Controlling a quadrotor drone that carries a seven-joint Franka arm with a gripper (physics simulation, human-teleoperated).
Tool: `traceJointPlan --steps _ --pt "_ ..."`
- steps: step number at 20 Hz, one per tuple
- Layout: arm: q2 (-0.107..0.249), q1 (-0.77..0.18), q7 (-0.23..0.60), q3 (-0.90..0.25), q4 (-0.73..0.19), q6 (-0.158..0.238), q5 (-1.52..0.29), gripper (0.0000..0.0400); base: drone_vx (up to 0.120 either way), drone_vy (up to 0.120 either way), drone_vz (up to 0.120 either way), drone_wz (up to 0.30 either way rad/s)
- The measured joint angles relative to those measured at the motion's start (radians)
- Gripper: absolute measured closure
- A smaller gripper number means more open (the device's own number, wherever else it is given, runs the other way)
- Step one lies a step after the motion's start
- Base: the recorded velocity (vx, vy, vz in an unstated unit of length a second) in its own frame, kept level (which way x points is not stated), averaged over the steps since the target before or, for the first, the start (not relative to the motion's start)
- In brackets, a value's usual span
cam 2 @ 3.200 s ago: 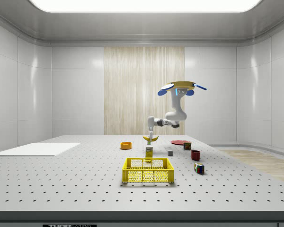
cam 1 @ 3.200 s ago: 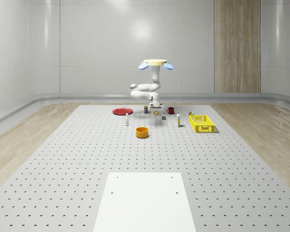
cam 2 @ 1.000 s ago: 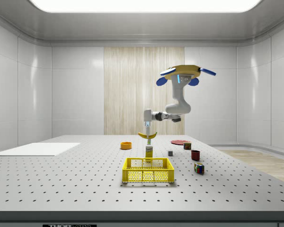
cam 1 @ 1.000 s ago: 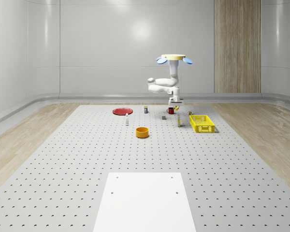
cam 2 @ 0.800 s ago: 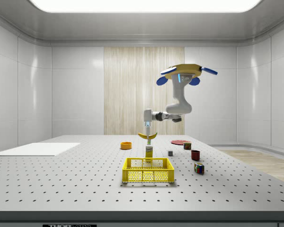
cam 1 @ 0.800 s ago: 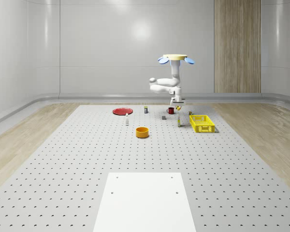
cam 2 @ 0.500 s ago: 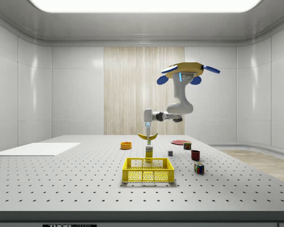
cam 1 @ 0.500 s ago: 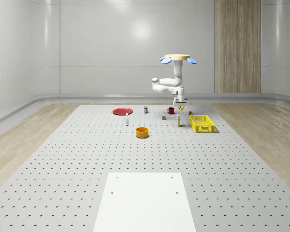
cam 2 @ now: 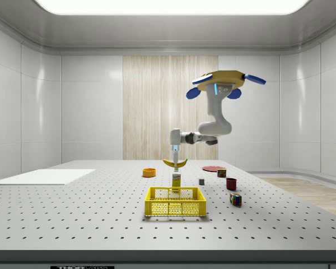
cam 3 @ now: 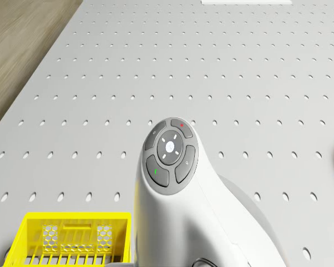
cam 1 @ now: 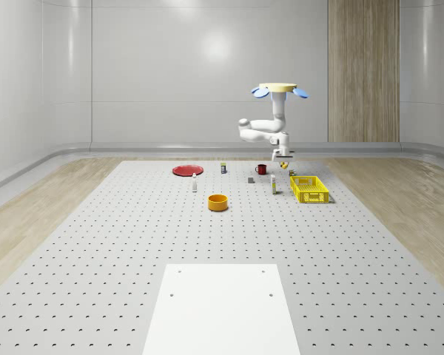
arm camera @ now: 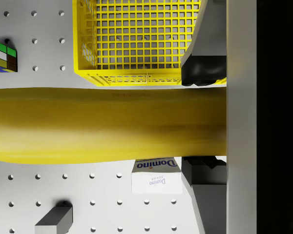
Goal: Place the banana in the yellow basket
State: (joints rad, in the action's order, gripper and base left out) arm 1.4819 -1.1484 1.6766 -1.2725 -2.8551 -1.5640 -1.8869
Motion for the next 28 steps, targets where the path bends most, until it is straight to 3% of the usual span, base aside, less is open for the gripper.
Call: traceJointPlan --steps 4,20,24,28 --pt "0.003 -0.001 0.001 0.0 0.0 -0.003 0.001 0.0199 0.0 0.12 -0.01 0.0" --pt "0.013 -0.004 0.003 -0.002 0.001 -0.012 0.005 0.0199 0.0 0.12 -0.12 0.0" --pt "0.015 -0.005 0.004 -0.002 0.001 -0.014 0.006 0.0199 0.0 0.12 0.0 0.0" --pt "0.017 -0.005 0.004 -0.003 0.001 -0.016 0.007 0.0199 0.0 0.12 -0.12 0.0"
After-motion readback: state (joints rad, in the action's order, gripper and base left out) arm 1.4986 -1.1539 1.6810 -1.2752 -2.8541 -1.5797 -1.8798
